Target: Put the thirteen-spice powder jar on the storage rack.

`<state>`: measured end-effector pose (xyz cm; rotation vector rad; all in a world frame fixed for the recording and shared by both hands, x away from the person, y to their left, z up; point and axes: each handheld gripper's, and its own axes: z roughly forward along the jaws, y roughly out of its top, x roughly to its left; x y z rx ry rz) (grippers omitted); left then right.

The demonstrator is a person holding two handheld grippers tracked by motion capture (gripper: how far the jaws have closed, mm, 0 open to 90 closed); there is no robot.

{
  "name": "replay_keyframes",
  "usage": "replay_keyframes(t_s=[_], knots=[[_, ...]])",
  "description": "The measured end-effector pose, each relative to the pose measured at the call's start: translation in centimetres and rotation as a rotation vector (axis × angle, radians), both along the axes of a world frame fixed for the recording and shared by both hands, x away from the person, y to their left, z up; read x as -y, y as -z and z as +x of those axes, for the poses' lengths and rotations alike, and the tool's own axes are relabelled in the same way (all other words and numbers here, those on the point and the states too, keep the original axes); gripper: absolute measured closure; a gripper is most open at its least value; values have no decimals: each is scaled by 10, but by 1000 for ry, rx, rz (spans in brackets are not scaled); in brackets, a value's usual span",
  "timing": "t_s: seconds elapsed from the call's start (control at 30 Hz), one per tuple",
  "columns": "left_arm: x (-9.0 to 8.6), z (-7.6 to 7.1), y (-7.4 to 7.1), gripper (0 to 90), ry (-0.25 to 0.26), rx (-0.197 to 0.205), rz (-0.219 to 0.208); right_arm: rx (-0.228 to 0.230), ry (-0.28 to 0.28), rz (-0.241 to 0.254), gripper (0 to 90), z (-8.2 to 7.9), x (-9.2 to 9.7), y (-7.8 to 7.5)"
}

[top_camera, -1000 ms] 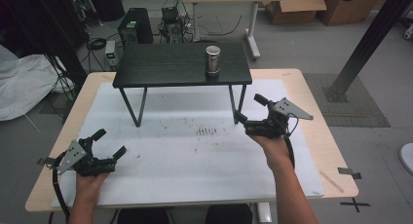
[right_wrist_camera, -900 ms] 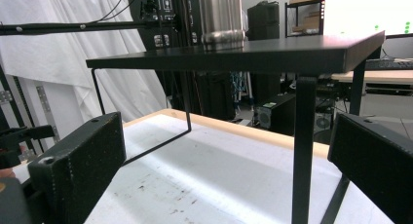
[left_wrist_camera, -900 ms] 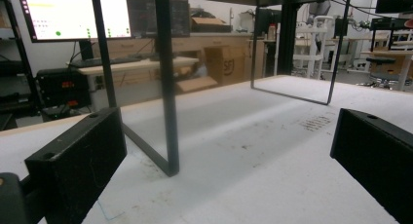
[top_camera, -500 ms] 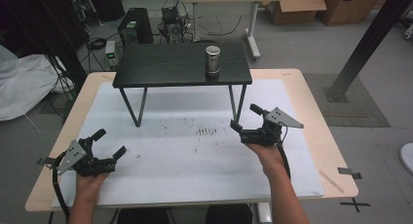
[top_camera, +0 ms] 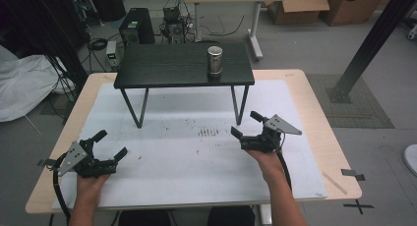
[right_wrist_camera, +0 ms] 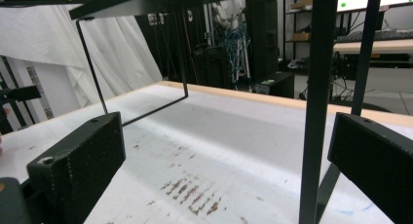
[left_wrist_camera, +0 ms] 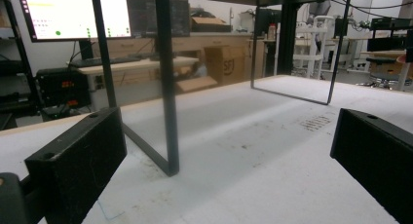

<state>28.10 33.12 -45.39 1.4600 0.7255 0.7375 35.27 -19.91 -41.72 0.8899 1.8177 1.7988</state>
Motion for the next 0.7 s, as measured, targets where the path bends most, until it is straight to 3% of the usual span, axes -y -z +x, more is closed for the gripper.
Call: replay_keyframes(t_s=[0.7], knots=[[0, 0, 0, 2, -1, 4, 1, -17, 3, 2, 0, -7, -6, 31]])
